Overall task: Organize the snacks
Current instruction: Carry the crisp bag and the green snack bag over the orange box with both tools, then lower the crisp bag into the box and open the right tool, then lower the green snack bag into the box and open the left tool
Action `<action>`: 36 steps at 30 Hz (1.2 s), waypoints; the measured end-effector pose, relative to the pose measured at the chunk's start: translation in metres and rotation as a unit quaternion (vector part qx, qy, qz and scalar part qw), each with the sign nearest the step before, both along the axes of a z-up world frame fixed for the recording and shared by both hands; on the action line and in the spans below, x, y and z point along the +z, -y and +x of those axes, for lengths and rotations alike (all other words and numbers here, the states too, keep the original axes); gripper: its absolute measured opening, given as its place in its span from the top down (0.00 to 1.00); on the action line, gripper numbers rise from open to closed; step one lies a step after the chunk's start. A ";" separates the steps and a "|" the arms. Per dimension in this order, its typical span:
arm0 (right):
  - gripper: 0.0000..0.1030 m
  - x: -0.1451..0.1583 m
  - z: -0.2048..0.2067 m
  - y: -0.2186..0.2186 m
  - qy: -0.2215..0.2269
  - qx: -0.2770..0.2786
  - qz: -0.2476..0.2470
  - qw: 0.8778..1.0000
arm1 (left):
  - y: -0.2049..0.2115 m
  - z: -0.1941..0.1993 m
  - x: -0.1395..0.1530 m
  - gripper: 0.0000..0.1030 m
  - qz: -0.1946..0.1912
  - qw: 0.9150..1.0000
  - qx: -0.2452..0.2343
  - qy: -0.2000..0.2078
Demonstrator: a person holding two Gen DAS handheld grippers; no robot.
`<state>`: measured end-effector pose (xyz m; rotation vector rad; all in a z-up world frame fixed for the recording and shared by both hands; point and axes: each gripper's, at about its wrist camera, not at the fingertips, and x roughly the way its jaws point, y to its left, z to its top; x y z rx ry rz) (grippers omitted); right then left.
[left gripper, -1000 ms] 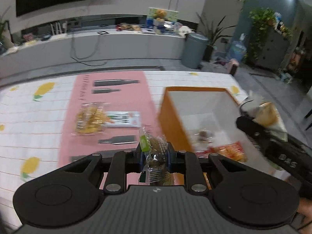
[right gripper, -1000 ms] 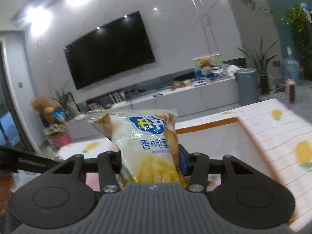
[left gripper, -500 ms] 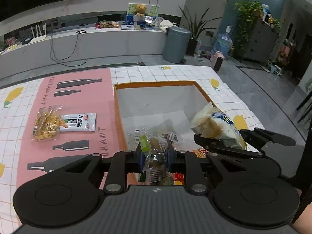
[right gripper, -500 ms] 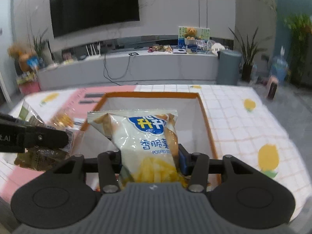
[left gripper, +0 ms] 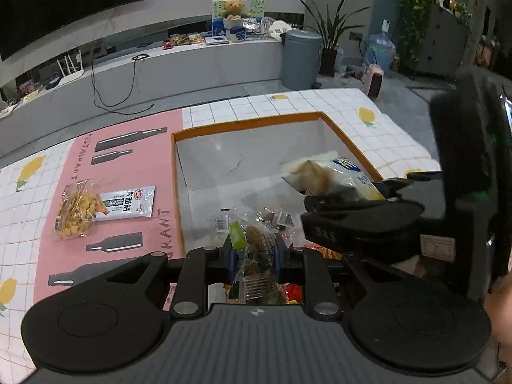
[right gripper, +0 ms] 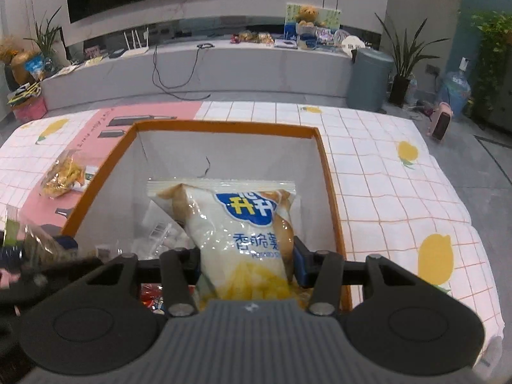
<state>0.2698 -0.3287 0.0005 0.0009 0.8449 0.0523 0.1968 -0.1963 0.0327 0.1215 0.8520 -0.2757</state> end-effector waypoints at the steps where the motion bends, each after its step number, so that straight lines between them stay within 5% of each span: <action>1: 0.53 -0.001 0.001 0.003 -0.001 -0.005 0.011 1.000 | 0.002 0.001 0.000 0.78 0.002 1.000 0.008 -0.001; 3: 0.52 -0.003 0.000 0.008 0.005 -0.016 0.024 1.000 | 0.005 0.006 0.000 0.78 -0.004 1.000 0.014 -0.010; 10: 0.19 0.006 -0.004 0.021 0.040 -0.022 0.073 0.996 | 0.007 0.010 0.009 0.78 -0.014 0.999 0.040 -0.010; 24: 0.13 0.045 -0.028 0.053 0.109 -0.037 0.158 0.981 | 0.012 0.052 0.012 0.77 0.004 0.997 0.072 0.022; 36: 0.13 0.030 -0.017 0.052 0.102 -0.010 0.227 0.969 | 0.010 0.085 -0.026 0.77 0.004 0.994 0.107 -0.002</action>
